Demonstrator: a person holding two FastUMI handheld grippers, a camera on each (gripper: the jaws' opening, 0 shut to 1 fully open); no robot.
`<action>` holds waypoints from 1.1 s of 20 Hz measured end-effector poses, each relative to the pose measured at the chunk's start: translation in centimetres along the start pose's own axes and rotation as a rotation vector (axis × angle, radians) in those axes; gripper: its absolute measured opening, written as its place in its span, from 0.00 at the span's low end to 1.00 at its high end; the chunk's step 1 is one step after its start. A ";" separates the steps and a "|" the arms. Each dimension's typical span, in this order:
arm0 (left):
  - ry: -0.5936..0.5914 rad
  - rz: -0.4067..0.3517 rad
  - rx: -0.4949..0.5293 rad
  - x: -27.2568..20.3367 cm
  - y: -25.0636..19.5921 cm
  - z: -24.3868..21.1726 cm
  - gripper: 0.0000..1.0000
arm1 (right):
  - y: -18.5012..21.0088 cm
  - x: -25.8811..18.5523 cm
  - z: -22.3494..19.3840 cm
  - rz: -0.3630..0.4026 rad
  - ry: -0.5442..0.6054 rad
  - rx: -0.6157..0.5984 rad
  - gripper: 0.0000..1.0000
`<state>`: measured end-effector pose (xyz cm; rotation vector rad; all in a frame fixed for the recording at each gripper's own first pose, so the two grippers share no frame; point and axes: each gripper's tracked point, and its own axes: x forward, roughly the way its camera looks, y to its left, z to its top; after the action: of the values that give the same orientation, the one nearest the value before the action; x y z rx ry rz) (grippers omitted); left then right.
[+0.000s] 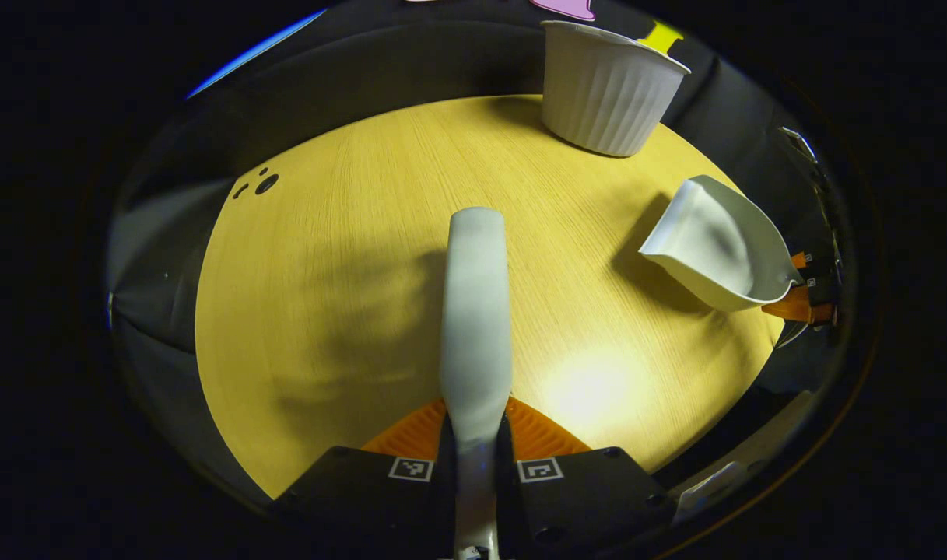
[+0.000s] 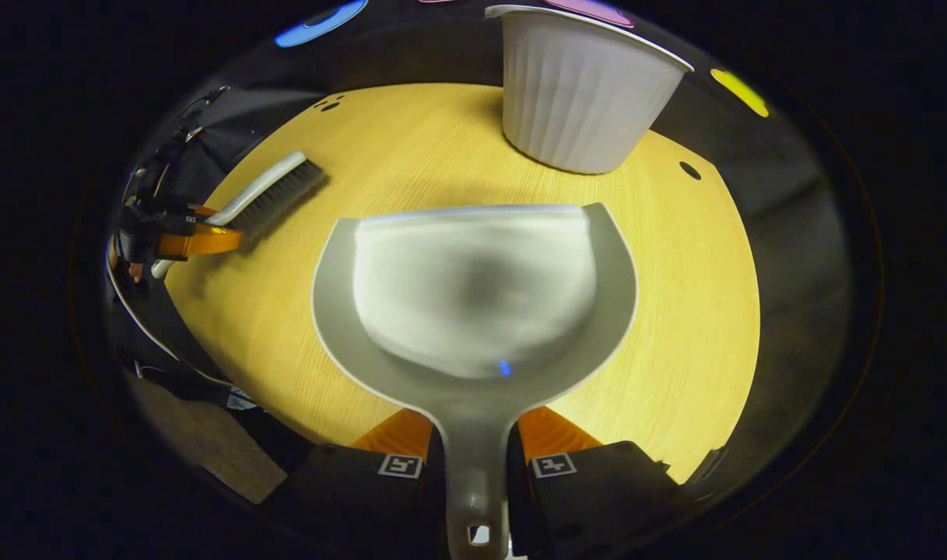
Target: Pick up the small broom and dustpan from the desktop, sweep the trash into the dustpan with the broom, and then empty the trash into the garbage bin.
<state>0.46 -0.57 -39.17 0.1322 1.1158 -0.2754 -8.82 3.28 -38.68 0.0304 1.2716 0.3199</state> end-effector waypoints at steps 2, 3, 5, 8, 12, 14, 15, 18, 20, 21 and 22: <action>0.007 0.005 0.002 0.4 -0.2 -0.1 0.25 | 0.4 1.0 -0.2 0.002 0.002 0.006 0.36; 0.008 0.006 0.004 0.5 -0.4 -0.1 0.25 | 0.5 1.4 -0.4 -0.005 0.002 0.002 0.36; 0.013 0.009 0.009 0.6 -0.7 -0.1 0.25 | 0.5 2.1 -0.7 -0.012 0.004 0.001 0.37; 0.018 0.016 0.014 0.9 -1.0 -0.2 0.27 | 0.9 2.5 -1.1 -0.003 0.007 0.009 0.32; 0.027 0.000 0.016 1.3 -1.1 -0.3 0.27 | 1.3 3.0 -1.3 0.012 0.004 0.036 0.36; 0.033 0.000 0.018 1.5 -1.4 -0.4 0.28 | 1.3 3.1 -1.3 0.011 0.003 0.032 0.41; 0.039 0.006 0.019 1.5 -1.3 -0.7 0.28 | 1.3 3.1 -1.3 0.010 0.004 0.031 0.41; 0.041 0.024 0.022 1.6 -0.9 -0.6 0.30 | 1.2 3.1 -1.5 0.006 0.009 0.028 0.38; 0.039 0.036 0.024 1.4 -0.7 -0.8 0.30 | 1.5 3.1 -1.5 0.011 0.006 0.023 0.40; 0.037 0.041 0.024 1.1 -0.6 -0.9 0.30 | 1.5 3.0 -1.7 0.013 0.005 0.022 0.41; 0.033 0.046 0.024 0.7 -0.5 -1.1 0.30 | 1.5 2.8 -1.7 0.016 0.004 0.024 0.41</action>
<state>-0.38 -0.91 -40.23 0.1845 1.1412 -0.2460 -10.04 5.16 -41.50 0.0600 1.2802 0.3182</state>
